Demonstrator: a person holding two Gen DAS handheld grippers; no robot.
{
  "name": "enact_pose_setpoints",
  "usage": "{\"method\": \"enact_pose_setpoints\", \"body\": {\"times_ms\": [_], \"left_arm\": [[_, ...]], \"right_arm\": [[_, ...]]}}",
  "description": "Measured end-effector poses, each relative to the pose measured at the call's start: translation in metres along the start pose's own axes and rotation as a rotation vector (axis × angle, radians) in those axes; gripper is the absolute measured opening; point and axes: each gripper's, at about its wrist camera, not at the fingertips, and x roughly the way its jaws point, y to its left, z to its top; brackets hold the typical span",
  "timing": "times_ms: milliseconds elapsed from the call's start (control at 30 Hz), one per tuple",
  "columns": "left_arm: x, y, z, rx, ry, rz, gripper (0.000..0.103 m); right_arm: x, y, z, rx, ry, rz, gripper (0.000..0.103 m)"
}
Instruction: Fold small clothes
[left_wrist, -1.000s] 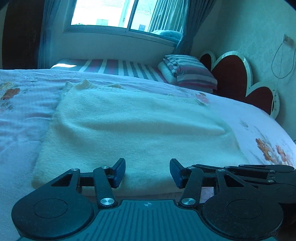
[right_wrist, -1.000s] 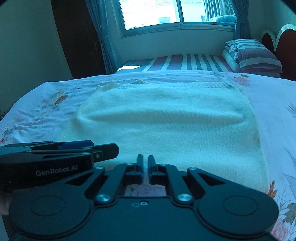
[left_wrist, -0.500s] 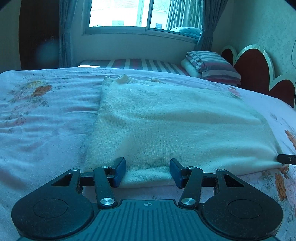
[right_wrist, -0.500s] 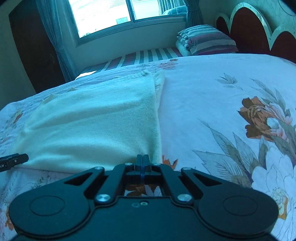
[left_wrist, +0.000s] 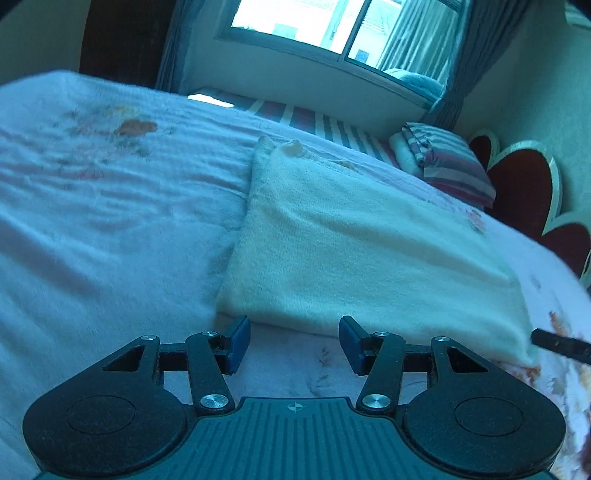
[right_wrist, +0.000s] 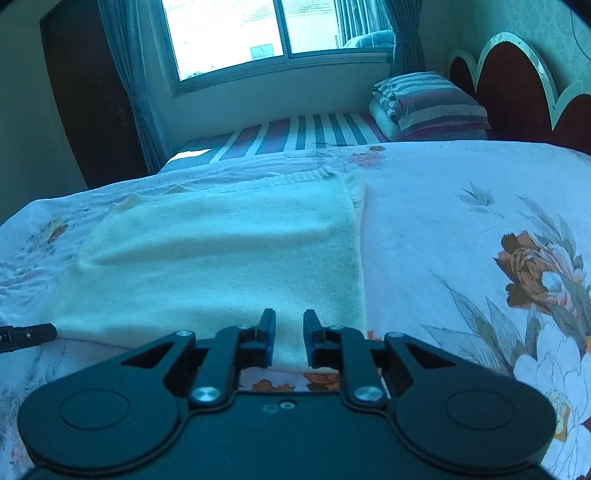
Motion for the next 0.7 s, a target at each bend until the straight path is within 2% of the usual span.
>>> {"method": "enact_pose_setpoints", "body": {"times_ms": [67, 133, 233, 333, 700], "left_arm": [[0.006, 0.015, -0.005, -0.149, 0.022, -0.062, 0.053], [0.012, 0.026, -0.008, -0.264, 0.007, -0.101, 0.053], [0.021, 0.037, -0.010, -0.372, -0.008, -0.133, 0.053], [0.030, 0.040, -0.009, -0.412, -0.023, -0.146, 0.053], [0.057, 0.039, 0.001, -0.462, -0.066, -0.161, 0.053]], "right_arm": [[0.000, 0.005, 0.002, 0.003, -0.009, 0.021, 0.018], [0.001, 0.011, 0.005, 0.005, -0.017, 0.036, 0.018], [0.004, 0.017, 0.008, 0.002, -0.019, 0.055, 0.018], [0.008, 0.020, 0.011, -0.002, -0.018, 0.069, 0.018], [0.031, 0.035, 0.030, -0.022, -0.011, 0.127, 0.018]]}}
